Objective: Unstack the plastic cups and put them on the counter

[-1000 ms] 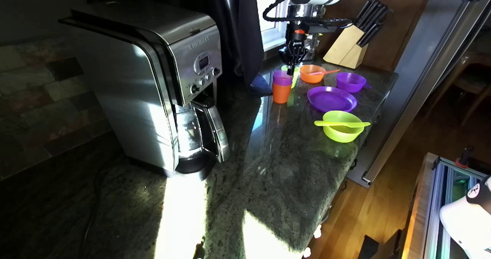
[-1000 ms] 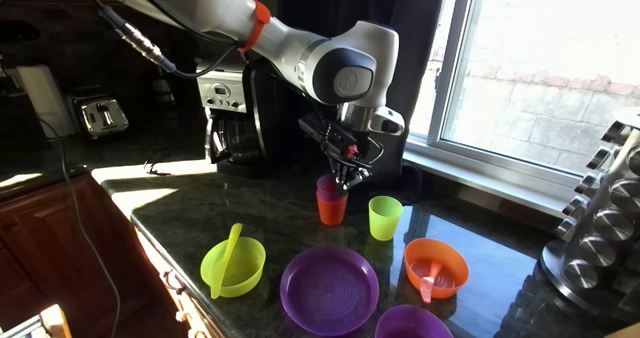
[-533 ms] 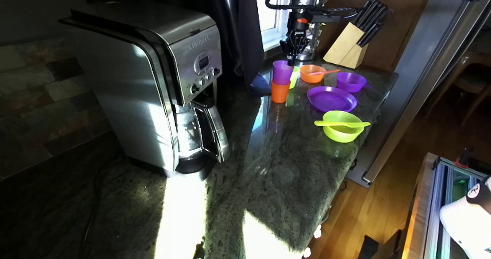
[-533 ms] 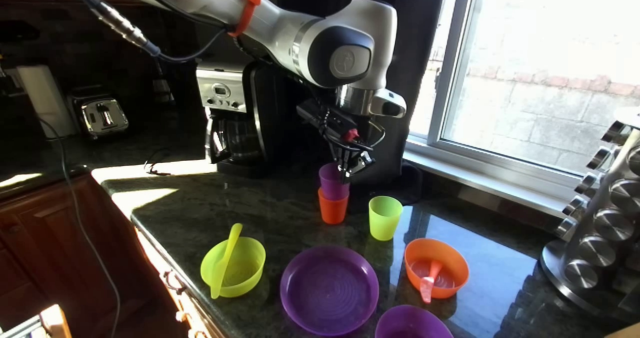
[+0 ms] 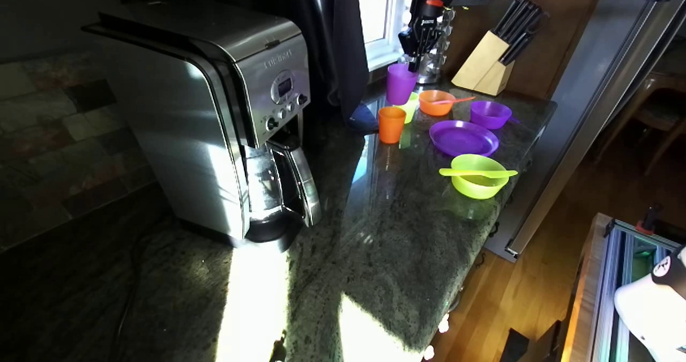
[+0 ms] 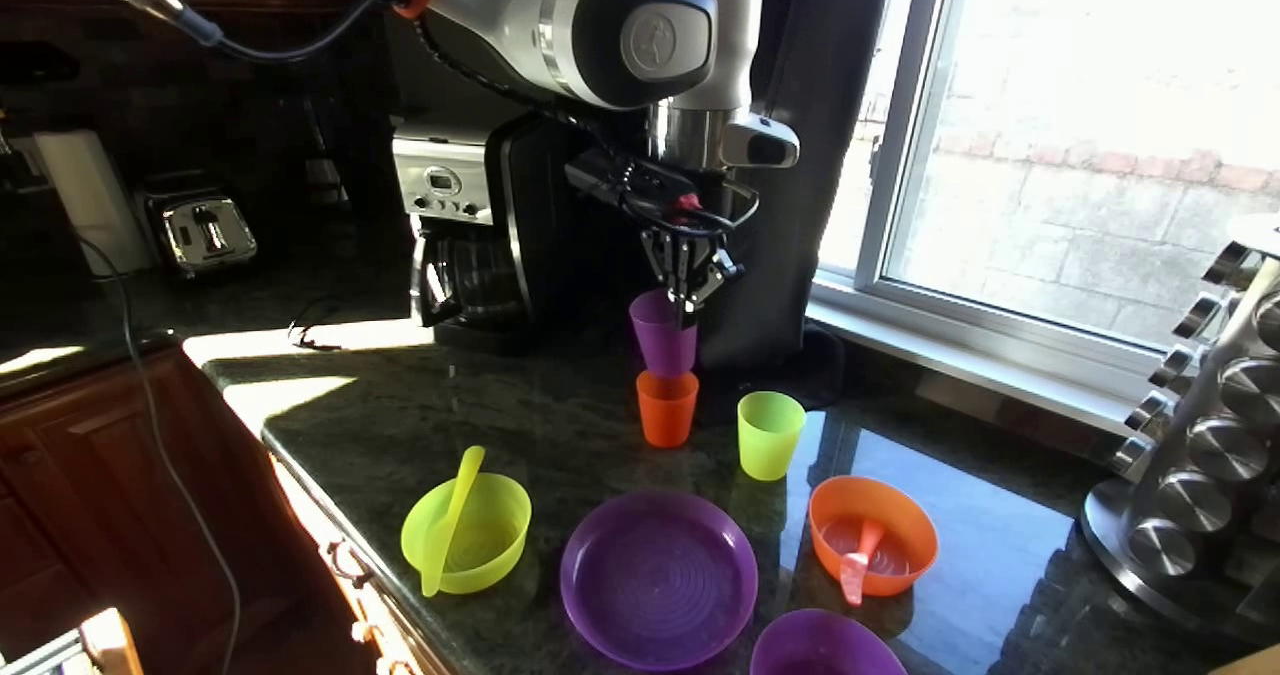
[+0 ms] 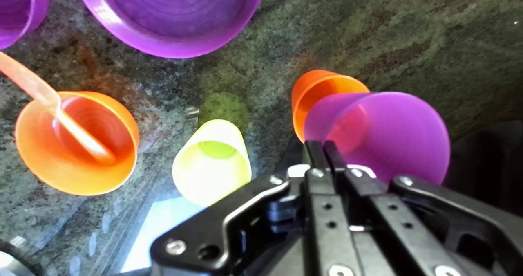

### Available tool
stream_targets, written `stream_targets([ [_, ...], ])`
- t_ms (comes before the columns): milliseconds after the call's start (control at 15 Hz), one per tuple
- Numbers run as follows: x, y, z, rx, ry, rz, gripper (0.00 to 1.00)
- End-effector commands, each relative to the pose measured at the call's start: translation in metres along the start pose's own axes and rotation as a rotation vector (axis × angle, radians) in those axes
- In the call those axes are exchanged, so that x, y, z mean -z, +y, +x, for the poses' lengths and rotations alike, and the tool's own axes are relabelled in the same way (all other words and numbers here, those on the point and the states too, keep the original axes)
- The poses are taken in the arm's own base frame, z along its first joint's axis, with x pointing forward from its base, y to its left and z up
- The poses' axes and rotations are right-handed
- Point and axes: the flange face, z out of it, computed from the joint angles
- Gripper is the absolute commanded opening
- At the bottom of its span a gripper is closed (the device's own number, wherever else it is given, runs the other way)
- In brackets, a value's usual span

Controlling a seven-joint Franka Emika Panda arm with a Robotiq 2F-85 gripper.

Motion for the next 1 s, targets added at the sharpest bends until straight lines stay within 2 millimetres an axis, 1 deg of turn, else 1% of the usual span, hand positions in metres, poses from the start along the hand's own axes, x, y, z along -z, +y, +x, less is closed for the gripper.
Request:
stream_targets([
  [0, 0.017, -0.006, -0.027, 0.041, -0.025, -0.020, 0.01],
  [200, 0.019, -0.018, -0.043, 0.110, -0.070, -0.025, 0.01],
  [400, 0.013, -0.034, -0.058, 0.183, -0.095, -0.020, 0.01],
  [600, -0.008, -0.052, -0.064, 0.241, -0.123, -0.007, 0.01],
  [733, -0.024, -0.061, -0.064, 0.267, -0.145, -0.004, 0.01],
  [933, -0.043, -0.067, -0.062, 0.280, -0.168, -0.002, 0.01],
])
